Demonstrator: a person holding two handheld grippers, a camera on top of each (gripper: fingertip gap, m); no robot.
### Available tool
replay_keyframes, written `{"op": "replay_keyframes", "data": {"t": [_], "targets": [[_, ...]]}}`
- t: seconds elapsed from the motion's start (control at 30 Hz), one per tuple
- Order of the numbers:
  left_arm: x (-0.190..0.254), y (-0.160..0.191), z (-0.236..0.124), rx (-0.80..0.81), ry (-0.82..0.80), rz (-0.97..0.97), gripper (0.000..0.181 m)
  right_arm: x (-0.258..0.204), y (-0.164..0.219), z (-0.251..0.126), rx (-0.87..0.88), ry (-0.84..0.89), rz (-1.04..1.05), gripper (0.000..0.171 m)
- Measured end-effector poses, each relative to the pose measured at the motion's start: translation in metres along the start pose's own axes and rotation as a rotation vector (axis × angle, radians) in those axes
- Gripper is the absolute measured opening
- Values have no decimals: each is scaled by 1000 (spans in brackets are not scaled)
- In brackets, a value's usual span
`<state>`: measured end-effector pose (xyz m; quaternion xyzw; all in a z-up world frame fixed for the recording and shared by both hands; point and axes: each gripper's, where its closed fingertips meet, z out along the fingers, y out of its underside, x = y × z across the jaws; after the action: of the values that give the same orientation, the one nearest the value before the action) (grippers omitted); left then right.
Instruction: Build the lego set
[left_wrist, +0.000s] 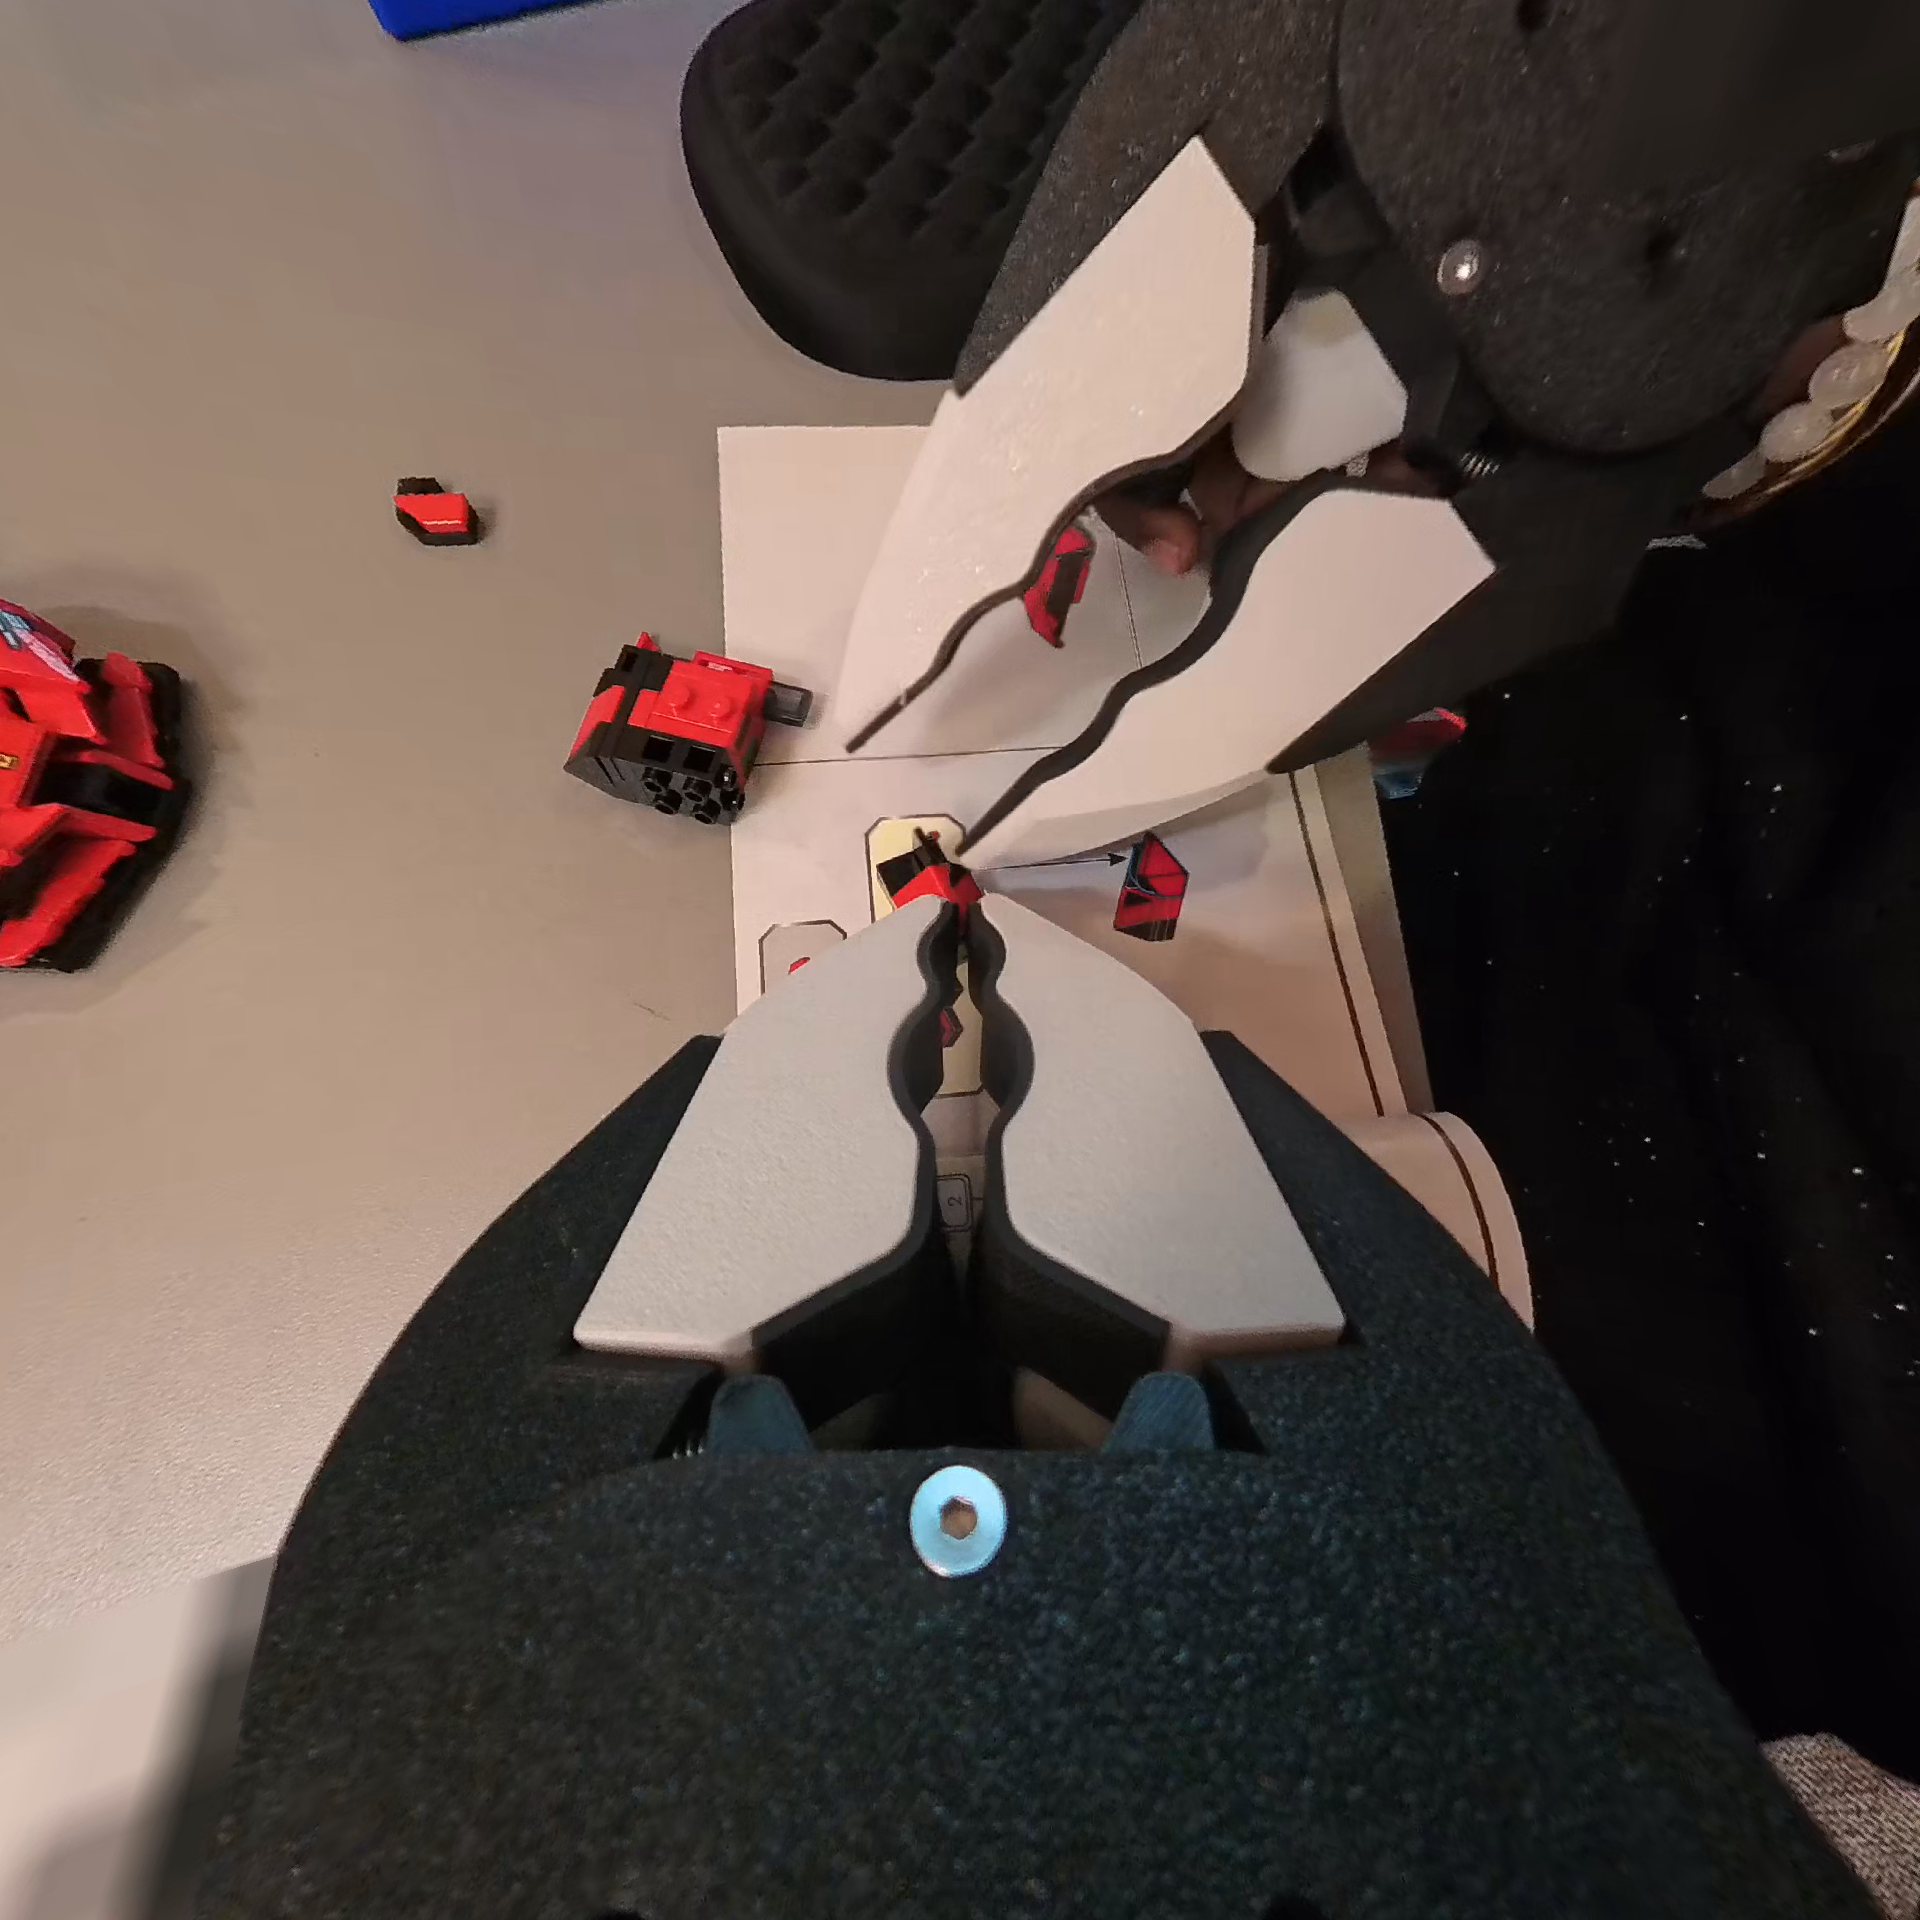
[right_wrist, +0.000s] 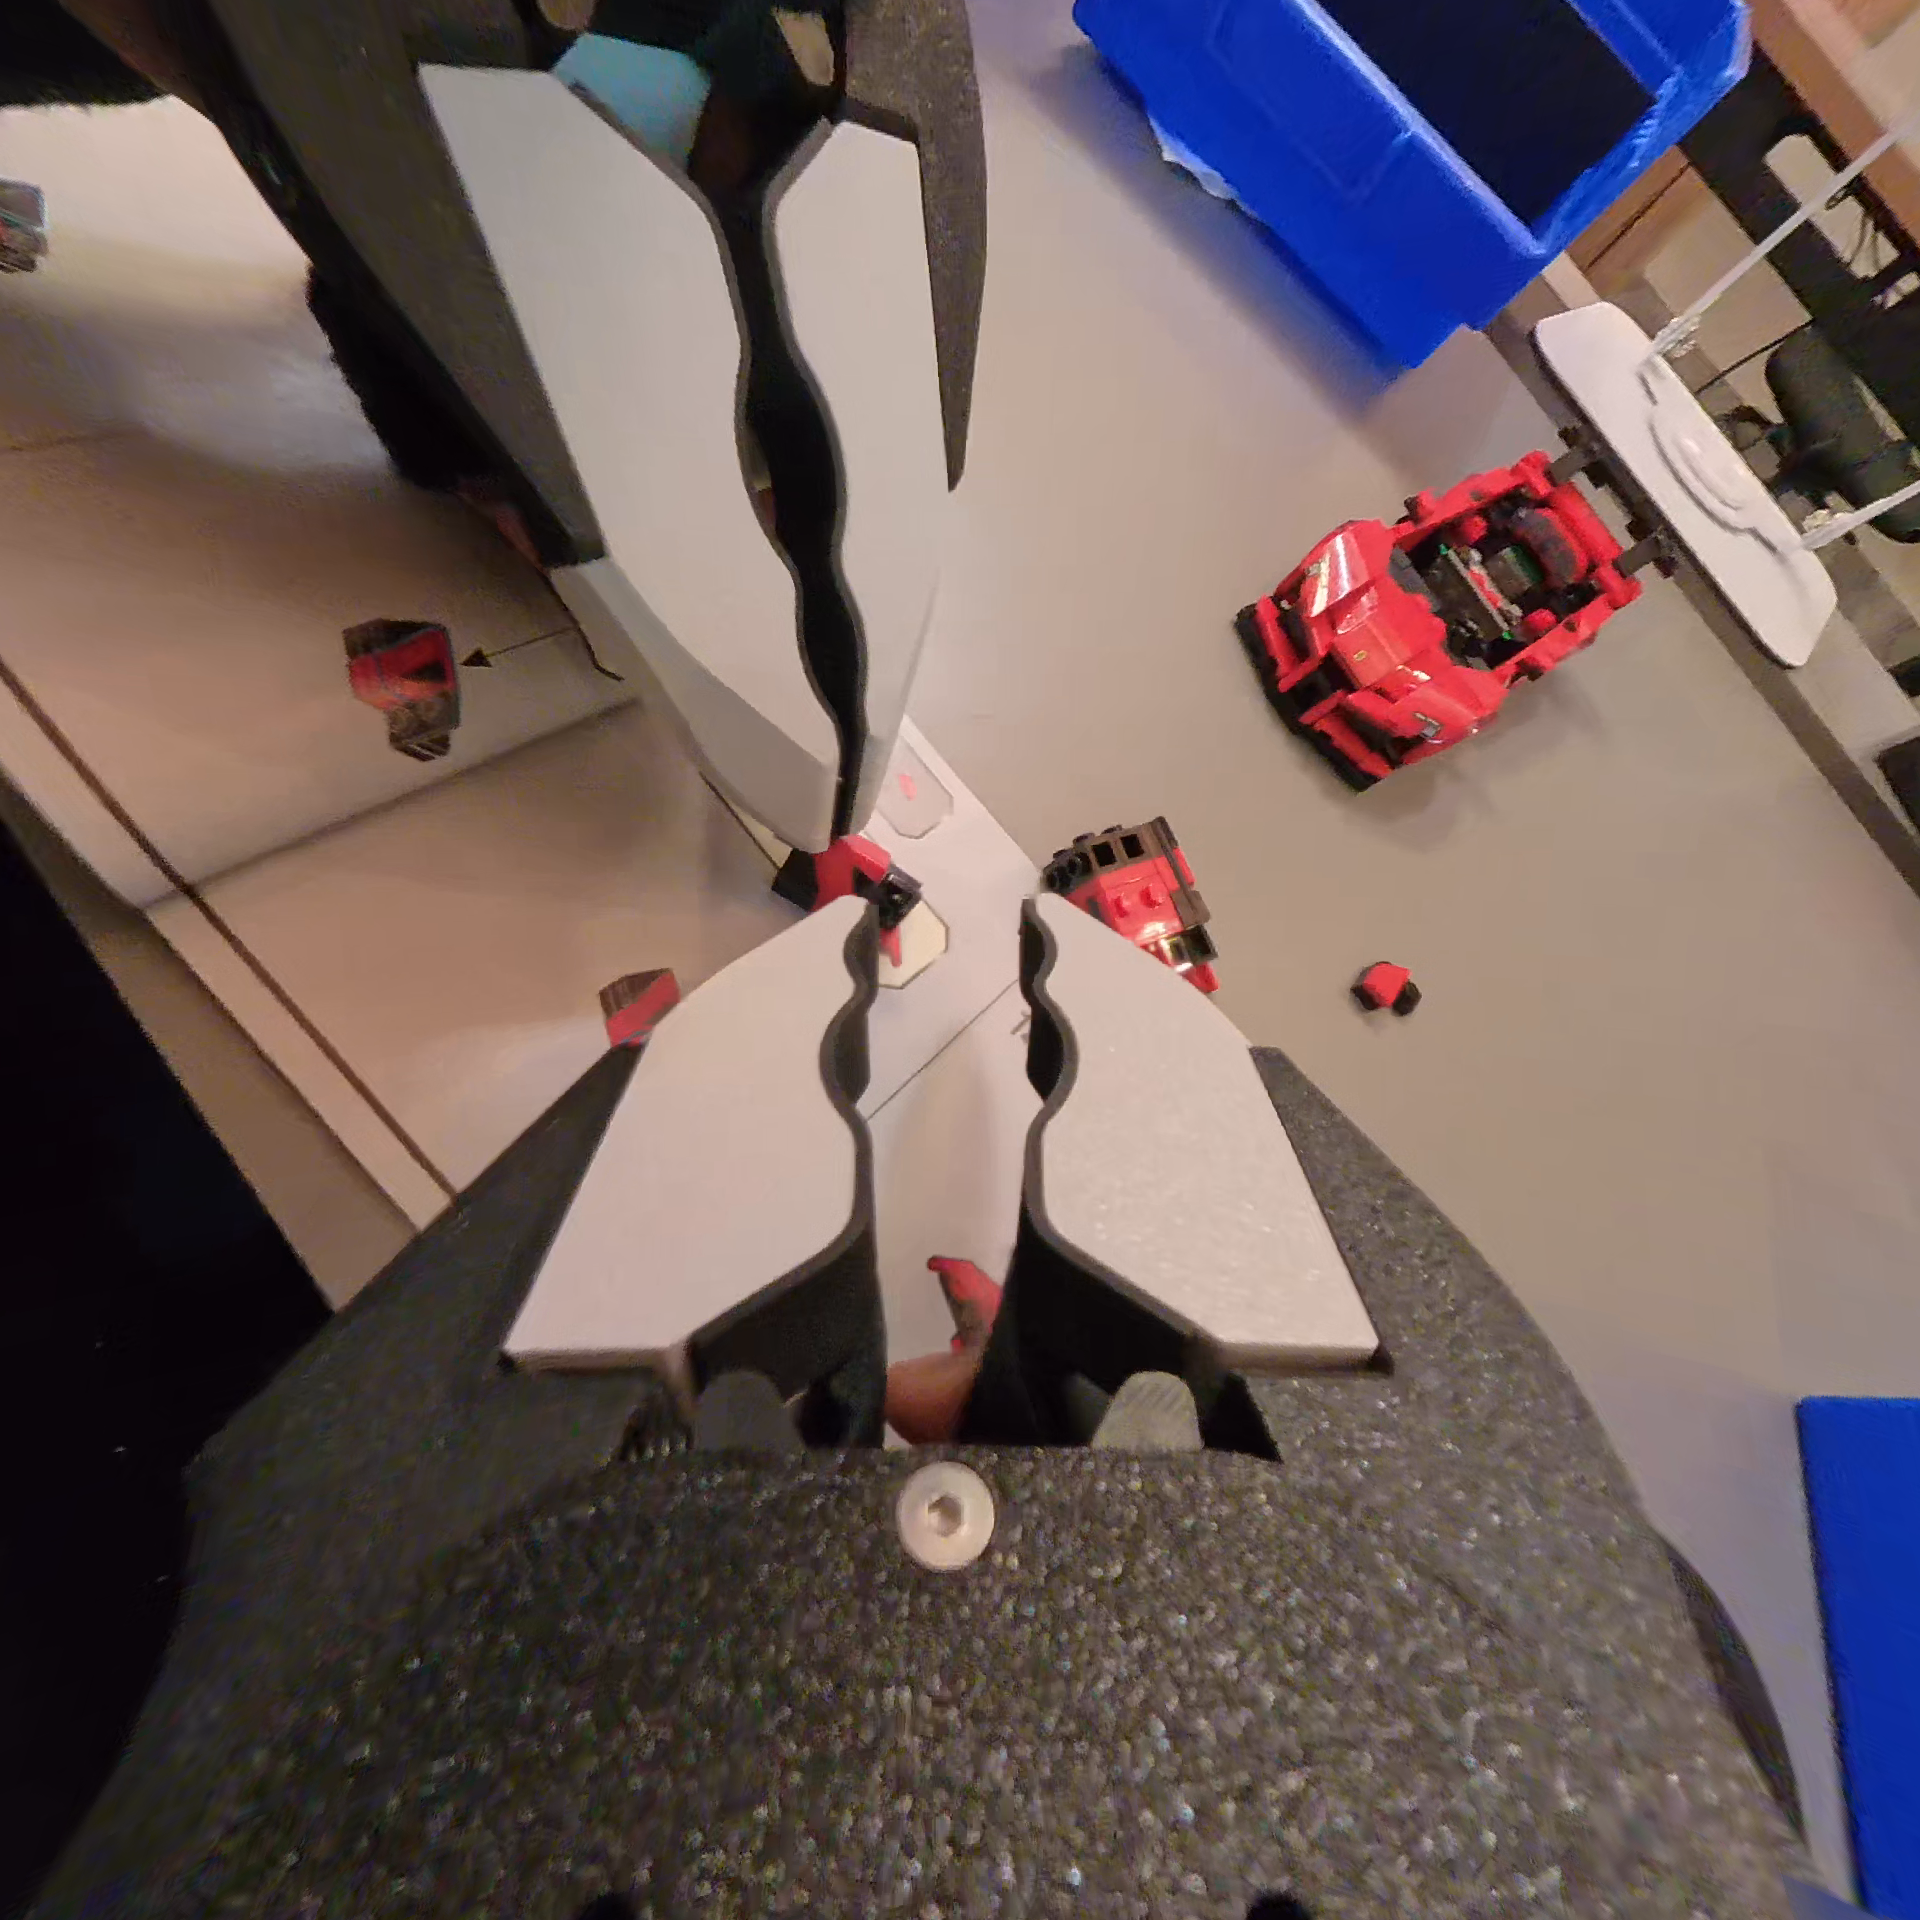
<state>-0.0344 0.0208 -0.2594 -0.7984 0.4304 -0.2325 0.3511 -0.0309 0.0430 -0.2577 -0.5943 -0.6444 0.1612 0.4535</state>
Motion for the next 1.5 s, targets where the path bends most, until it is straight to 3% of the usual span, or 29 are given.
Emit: {"op": "replay_keyframes", "data": {"t": [0.5,0.6,0.7,0.87,0.97,1.2,1.3,1.5], "targets": [[-1,0,0,8,3,-9,1,1,-3,2,1,36,-56,25],[-1,0,0,8,6,-8,1,-4,4,2,-34,22,-76,32],[-1,0,0,9,7,-9,1,1,-12,-2,39,39,-50,27],[-2,0,0,10,8,-13,1,0,-6,2,5,29,-69,26],[-2,0,0,13,9,-12,1,-3,3,3,-41,6,-67,37],[-1,0,0,22,17,-1,1,-1,-8,3,15,12,-56,30],[-1,0,0,24,26,0,1,-1,2,3,-45,-7,-57,39],[-2,0,0,25,26,1,2,2,-8,4,12,3,-40,33]]}}
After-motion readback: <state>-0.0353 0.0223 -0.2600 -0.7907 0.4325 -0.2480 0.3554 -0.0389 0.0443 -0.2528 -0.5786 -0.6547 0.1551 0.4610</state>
